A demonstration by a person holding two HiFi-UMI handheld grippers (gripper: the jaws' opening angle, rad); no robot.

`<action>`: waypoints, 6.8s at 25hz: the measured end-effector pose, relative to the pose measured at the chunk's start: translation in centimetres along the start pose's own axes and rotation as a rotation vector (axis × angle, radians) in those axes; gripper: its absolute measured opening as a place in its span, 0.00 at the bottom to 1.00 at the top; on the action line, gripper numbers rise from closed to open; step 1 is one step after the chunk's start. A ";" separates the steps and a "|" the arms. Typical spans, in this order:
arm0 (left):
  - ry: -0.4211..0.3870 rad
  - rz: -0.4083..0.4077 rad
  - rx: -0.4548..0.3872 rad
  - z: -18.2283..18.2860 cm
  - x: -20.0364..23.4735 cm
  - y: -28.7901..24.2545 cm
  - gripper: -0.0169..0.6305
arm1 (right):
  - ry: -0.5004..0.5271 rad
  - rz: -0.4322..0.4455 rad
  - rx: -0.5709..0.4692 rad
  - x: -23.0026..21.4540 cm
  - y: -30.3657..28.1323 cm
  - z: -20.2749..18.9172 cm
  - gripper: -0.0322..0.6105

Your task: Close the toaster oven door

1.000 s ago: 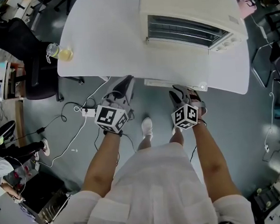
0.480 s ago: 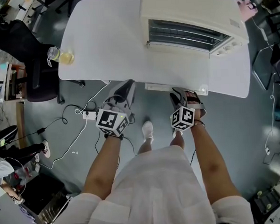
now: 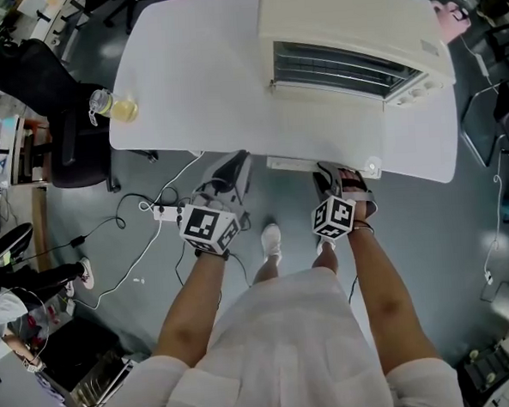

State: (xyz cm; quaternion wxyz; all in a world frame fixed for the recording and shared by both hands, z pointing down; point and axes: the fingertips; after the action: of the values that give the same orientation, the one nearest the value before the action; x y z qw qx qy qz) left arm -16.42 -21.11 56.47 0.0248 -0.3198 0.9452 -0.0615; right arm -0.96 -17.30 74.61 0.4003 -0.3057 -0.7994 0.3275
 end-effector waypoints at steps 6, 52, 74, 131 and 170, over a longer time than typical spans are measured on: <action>0.002 -0.005 -0.001 0.1 -0.1 0.1 0.07 | 0.011 0.004 0.013 0.3 -0.1 0.1 0.21; -0.045 0.032 -0.111 8.5 1.3 0.3 0.07 | -0.052 -0.188 -0.110 -9.9 10.7 8.5 0.12; -0.070 0.060 -0.117 10.8 3.3 -0.2 0.07 | -0.042 -0.269 -0.118 -15.3 11.9 11.6 0.12; -0.098 0.098 -0.145 14.5 6.0 -6.5 0.07 | -0.140 -0.326 -0.175 -27.0 10.7 15.5 0.23; -0.134 0.158 -0.136 16.1 7.8 -3.6 0.07 | -0.322 -0.463 -0.286 -29.4 12.8 16.0 0.11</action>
State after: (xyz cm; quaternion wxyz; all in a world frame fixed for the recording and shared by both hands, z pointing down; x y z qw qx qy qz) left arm -19.04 -30.25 40.92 0.0710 -0.2488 0.9656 0.0263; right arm 2.93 -36.17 44.40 0.2853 -0.1128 -0.9389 0.1559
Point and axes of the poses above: the fingertips, and each gripper's own axes: y backward along the fingers, x to its left, z out of its top, and after that the axes turned 13 degrees about -y, right-handed
